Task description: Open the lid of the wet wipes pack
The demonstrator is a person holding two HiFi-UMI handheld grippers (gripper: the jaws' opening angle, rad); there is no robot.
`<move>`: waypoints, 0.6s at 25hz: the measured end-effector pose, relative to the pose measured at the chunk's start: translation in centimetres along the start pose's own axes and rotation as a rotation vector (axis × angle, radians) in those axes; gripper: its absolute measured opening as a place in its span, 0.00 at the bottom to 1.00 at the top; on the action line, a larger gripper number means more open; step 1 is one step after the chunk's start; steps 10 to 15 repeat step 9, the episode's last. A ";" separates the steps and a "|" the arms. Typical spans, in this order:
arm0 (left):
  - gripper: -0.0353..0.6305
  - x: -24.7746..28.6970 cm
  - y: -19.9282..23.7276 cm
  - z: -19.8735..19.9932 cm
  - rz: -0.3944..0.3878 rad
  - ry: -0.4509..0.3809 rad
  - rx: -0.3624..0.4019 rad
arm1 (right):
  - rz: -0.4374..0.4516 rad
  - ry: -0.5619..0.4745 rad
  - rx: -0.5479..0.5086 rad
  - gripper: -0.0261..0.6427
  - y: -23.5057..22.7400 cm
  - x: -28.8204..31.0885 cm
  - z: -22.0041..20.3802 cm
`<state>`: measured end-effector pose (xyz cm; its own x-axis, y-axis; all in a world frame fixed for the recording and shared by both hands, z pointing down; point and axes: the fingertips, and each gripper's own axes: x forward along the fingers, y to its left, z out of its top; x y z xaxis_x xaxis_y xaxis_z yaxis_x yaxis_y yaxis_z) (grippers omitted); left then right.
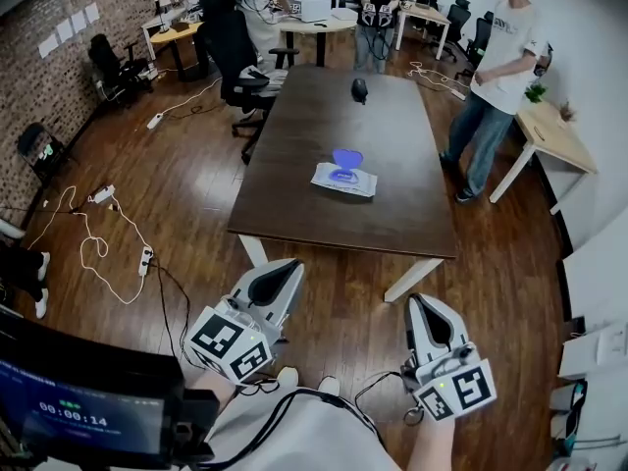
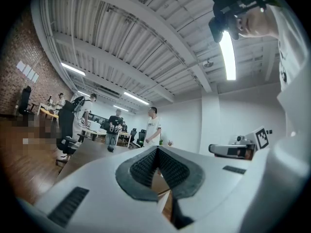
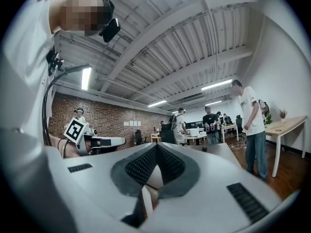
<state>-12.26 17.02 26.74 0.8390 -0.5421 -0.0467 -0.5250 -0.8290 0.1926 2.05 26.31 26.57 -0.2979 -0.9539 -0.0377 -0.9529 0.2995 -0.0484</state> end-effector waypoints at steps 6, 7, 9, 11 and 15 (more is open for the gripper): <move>0.05 -0.1 -0.1 -0.1 0.000 -0.004 0.001 | 0.007 0.000 -0.001 0.05 0.2 0.0 -0.2; 0.05 -0.2 0.1 -0.2 -0.002 -0.007 0.001 | 0.007 0.001 -0.002 0.05 0.3 0.2 -0.3; 0.05 -0.3 0.6 -0.4 -0.007 -0.014 0.001 | 0.006 0.002 -0.005 0.05 0.5 0.6 -0.4; 0.05 -0.3 0.6 -0.4 -0.007 -0.014 0.001 | 0.006 0.002 -0.005 0.05 0.5 0.6 -0.4; 0.05 -0.3 0.6 -0.4 -0.007 -0.014 0.001 | 0.006 0.002 -0.005 0.05 0.5 0.6 -0.4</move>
